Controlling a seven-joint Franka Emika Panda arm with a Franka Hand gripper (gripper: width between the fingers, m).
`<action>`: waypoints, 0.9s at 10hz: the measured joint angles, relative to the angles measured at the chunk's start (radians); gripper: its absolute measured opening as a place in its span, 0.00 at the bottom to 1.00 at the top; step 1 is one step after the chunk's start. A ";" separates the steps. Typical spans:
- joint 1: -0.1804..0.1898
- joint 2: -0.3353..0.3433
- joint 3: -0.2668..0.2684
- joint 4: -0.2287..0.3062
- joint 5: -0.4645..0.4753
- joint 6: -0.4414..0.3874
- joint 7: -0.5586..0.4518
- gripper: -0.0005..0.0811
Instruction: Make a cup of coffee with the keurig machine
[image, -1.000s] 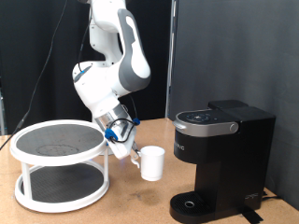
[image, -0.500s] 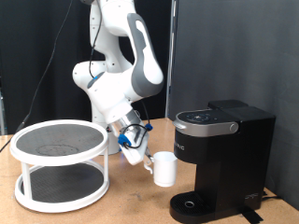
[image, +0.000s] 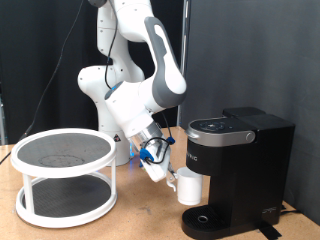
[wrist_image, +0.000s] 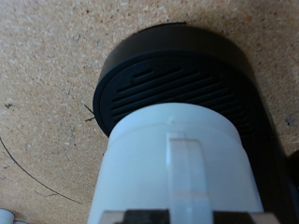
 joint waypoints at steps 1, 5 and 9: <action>0.000 0.013 0.010 0.013 0.011 0.004 -0.002 0.01; 0.003 0.059 0.042 0.035 0.022 0.032 -0.008 0.01; 0.003 0.090 0.055 0.044 0.072 0.047 -0.057 0.01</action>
